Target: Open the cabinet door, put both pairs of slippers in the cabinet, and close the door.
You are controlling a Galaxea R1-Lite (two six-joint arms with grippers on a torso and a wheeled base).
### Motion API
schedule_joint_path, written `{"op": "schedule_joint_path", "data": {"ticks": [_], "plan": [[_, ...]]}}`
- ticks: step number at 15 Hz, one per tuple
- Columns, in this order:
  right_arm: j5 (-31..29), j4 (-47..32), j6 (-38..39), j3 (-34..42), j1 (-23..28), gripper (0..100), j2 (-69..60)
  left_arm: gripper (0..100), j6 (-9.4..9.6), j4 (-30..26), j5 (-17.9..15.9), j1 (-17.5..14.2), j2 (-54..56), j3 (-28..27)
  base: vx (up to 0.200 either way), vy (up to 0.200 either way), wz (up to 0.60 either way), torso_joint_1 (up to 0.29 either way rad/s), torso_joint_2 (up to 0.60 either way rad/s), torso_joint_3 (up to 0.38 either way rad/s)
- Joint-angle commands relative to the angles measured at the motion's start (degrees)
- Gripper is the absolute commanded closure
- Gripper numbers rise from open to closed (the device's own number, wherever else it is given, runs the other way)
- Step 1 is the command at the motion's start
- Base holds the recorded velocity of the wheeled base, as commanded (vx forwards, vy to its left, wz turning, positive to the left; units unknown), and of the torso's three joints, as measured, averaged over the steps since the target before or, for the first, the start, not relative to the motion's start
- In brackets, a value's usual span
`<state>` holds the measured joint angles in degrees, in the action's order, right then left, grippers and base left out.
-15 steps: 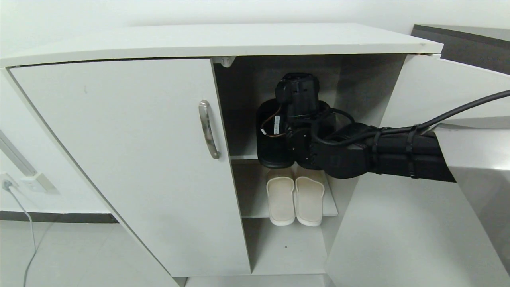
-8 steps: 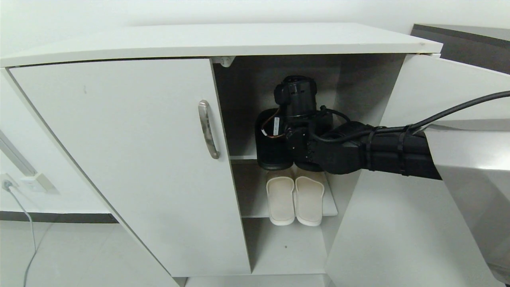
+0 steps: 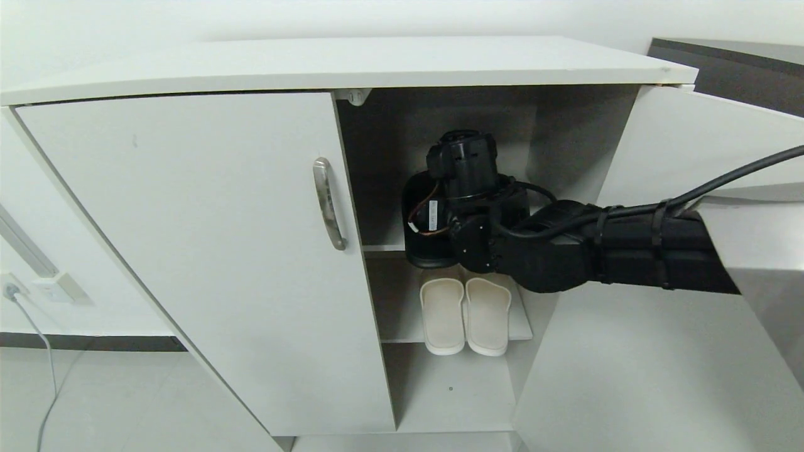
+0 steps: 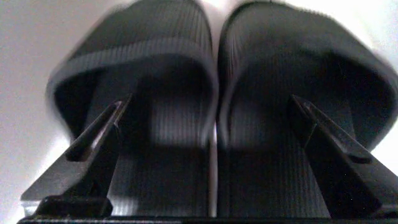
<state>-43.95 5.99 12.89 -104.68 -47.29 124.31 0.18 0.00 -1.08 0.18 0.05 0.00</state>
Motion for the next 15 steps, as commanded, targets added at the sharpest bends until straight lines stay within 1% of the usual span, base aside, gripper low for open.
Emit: {"op": "schedule_joint_path", "data": {"ticks": [1, 2, 3, 5, 6, 7, 8, 10, 11, 12, 13, 15], "plan": [[0.0, 0.25, 0.12, 4.22, -1.67, 0, -4.86, 100, -0.01, 0.0, -0.06, -0.01, -0.05, 0.0, 0.0, 0.0, 0.0, 0.0, 0.0, 0.0], [0.0, 1.75, 0.21, 10.46, -3.6, 0, -9.7, 100, 0.08, 0.0, -0.06, -0.01, -0.05, 0.0, 0.0, 0.0, 0.0, 0.0, 0.0, 0.0], [0.0, 3.16, 0.12, 14.5, -4.66, 0, -12.42, 100, 0.17, 0.0, -0.06, -0.01, -0.05, 0.0, 0.0, 0.0, 0.0, 0.0, 0.0, 0.0], [0.18, 8.34, -0.4, 23.38, -7.03, 0, -17.08, 100, 0.17, 0.0, -0.06, -0.01, -0.05, 0.0, 0.0, 0.0, 0.0, 0.0, 0.0, 0.0], [0.35, 9.83, -0.58, 25.49, -7.73, 0, -18.05, 100, 0.17, 0.0, -0.06, -0.01, -0.05, 0.0, 0.0, 0.0, 0.0, 0.0, 0.0, 0.0], [0.97, 13.53, -1.55, 31.91, -8.96, 0, -21.04, 100, 0.17, 0.0, -0.06, -0.01, -0.05, 0.0, 0.0, 0.0, 0.0, 0.0, 0.0, 0.0], [3.25, 18.62, -3.39, 39.73, -10.28, 0, -24.29, 100, 0.26, 0.0, -0.06, -0.01, -0.05, 0.0, 0.0, 0.0, 0.0, 0.0, 0.0, 0.0], [7.21, 29.17, -6.91, 50.1, -11.69, 0, -27.72, 100, 0.26, 0.0, -0.06, -0.01, -0.05, 0.0, 0.0, 0.0, 0.0, 0.0, 0.0, 0.0], [7.56, 33.65, -8.14, 53.18, -12.04, 0, -28.07, 100, 0.26, 0.0, -0.06, -0.01, -0.05, 0.0, 0.0, 0.0, 0.0, 0.0, 0.0, 0.0], [7.65, 37.43, -8.93, 55.73, -12.21, 100, -27.98, 100, 0.26, 0.0, -0.15, -0.01, -0.05, 0.0, 0.0, 0.0, 0.0, 0.0, 0.0, 0.0], [7.91, 39.19, -9.19, 57.57, -12.48, 100, -28.07, 100, 0.26, 0.0, -0.06, -0.01, -0.05, 0.0, 0.0, 0.0, 0.0, 0.0, 0.0, 0.0], [9.14, 39.54, -9.19, 58.01, -12.57, 100, -28.07, 100, 0.26, 0.0, -0.06, -0.01, -0.05, 0.0, 0.0, 0.0, 0.0, 0.0, 0.0, 0.0]]}}
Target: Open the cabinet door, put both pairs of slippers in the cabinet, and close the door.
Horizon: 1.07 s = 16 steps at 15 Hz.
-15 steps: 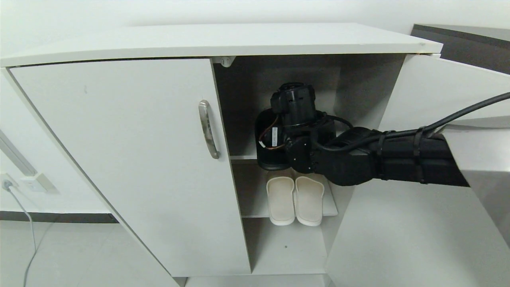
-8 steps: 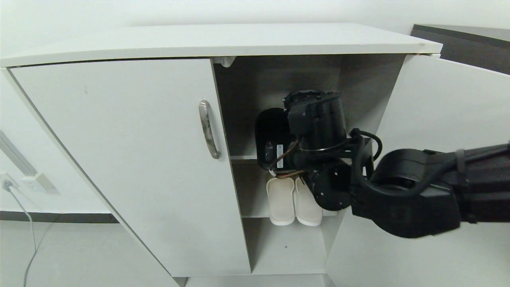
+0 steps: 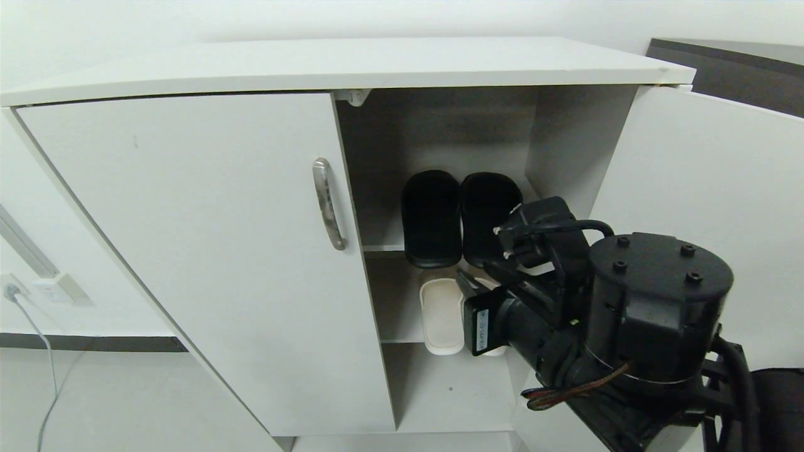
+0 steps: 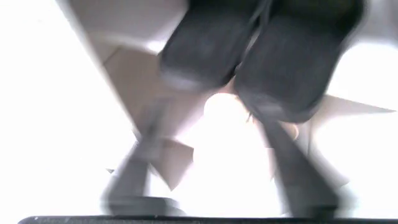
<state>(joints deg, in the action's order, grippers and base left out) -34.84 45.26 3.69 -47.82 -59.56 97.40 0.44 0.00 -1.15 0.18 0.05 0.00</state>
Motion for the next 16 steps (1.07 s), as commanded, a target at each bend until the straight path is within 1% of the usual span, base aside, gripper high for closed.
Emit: {"op": "schedule_joint_path", "data": {"ticks": [1, 10, 16], "plan": [[0.04, 0.09, 0.0, 1.15, -0.38, 100, -1.16, 100, 0.0, 0.0, 0.0, -0.01, -0.05, 0.0, 0.0, 0.0, 0.0, 0.0, 0.0, 0.0], [0.74, 0.26, 0.17, 1.59, -0.47, 100, -0.64, 100, 0.09, 0.0, 0.0, -0.01, -0.05, 0.0, 0.0, 0.0, 0.0, 0.0, 0.0, 0.0], [0.83, 0.26, 0.17, 1.94, -0.47, 100, -0.46, 100, 0.0, 0.0, 0.0, -0.01, -0.05, 0.0, -0.2, 0.0, 0.0, 0.004, 0.0, 0.002]]}}
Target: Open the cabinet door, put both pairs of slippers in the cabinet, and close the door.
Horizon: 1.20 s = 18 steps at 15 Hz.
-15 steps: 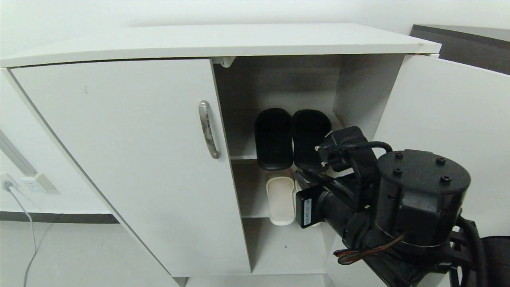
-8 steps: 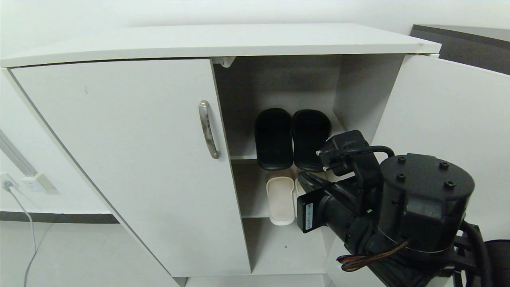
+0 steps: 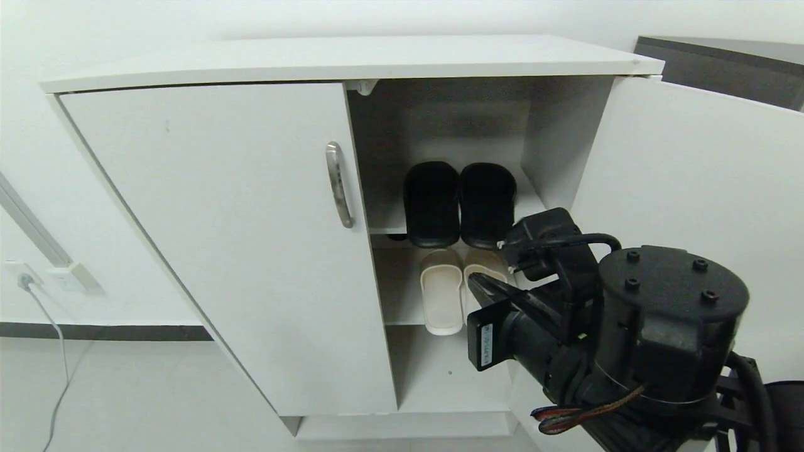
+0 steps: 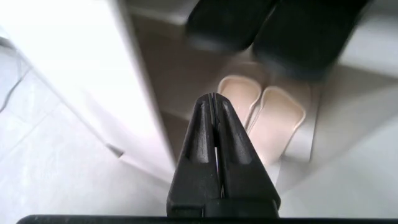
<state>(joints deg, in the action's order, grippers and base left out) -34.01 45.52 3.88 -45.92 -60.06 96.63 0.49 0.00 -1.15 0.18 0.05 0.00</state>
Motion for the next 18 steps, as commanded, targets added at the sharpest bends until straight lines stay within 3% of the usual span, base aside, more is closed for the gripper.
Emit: {"op": "schedule_joint_path", "data": {"ticks": [1, 11, 18], "plan": [[0.0, 0.01, -0.01, 0.22, 0.03, 100, 0.4, 100, -0.05, 0.0, 0.0, -0.01, -0.05, 0.0, -0.2, 0.0, 0.0, -0.002, 0.0, -0.002], [0.17, 0.01, -0.01, 1.27, 0.12, 100, 1.28, 100, -0.05, 0.0, 0.0, -0.01, -0.05, 0.0, -0.2, 0.0, 0.0, 0.002, 0.0, 0.002], [2.99, 0.01, -0.01, 2.77, 1.7, 100, 1.98, 100, -0.14, 0.0, 0.0, -0.01, -0.05, 0.0, 0.0, 0.0, 0.0, 0.0, 0.0, 0.0]]}}
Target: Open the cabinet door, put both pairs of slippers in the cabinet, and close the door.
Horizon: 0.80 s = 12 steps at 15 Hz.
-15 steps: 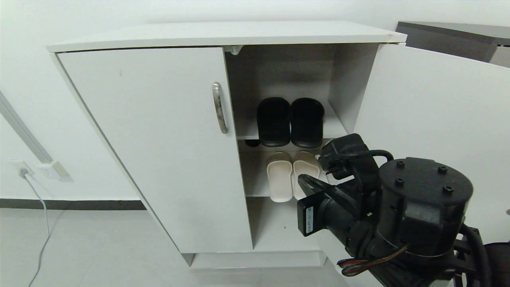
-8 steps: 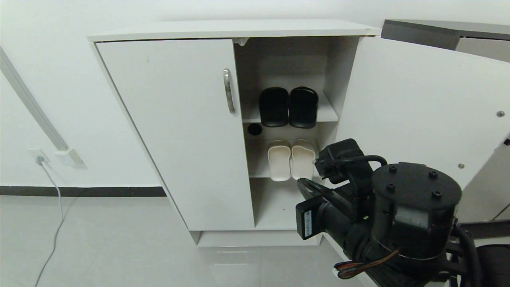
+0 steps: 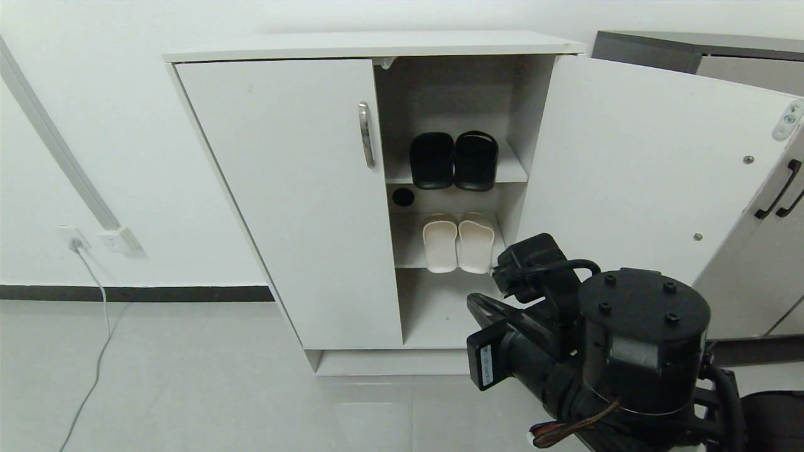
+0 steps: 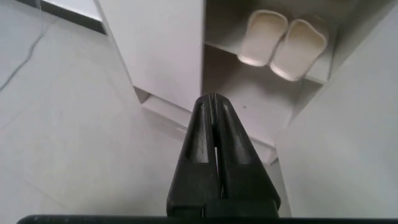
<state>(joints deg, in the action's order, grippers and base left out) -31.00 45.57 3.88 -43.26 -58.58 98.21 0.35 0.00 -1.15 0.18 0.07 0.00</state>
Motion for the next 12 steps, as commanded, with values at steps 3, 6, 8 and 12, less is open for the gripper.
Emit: {"op": "schedule_joint_path", "data": {"ticks": [3, 6, 8, 12], "plan": [[0.15, 0.05, -0.01, 0.64, 0.39, 100, 0.76, 100, 0.0, 0.0, 0.0, -0.01, -0.07, 0.0, 0.0, 0.0, 0.0, 0.0, 0.0, 0.0], [0.24, -0.04, -0.01, 0.64, 0.66, 100, 1.11, 100, -0.09, 0.0, 0.0, -0.01, -0.07, 0.0, 0.0, 0.0, 0.0, 0.0, 0.0, 0.0], [0.24, 0.05, -0.01, 0.64, 0.74, 100, 1.37, 100, -0.09, 0.0, 0.0, -0.01, -0.07, 0.0, 0.0, 0.0, 0.0, 0.0, 0.0, 0.0], [0.24, 0.05, 0.08, 0.64, 0.83, 100, 1.64, 100, -0.09, 0.0, 0.0, -0.01, -0.07, 0.0, 0.0, 0.0, 0.0, 0.0, 0.0, 0.0]]}}
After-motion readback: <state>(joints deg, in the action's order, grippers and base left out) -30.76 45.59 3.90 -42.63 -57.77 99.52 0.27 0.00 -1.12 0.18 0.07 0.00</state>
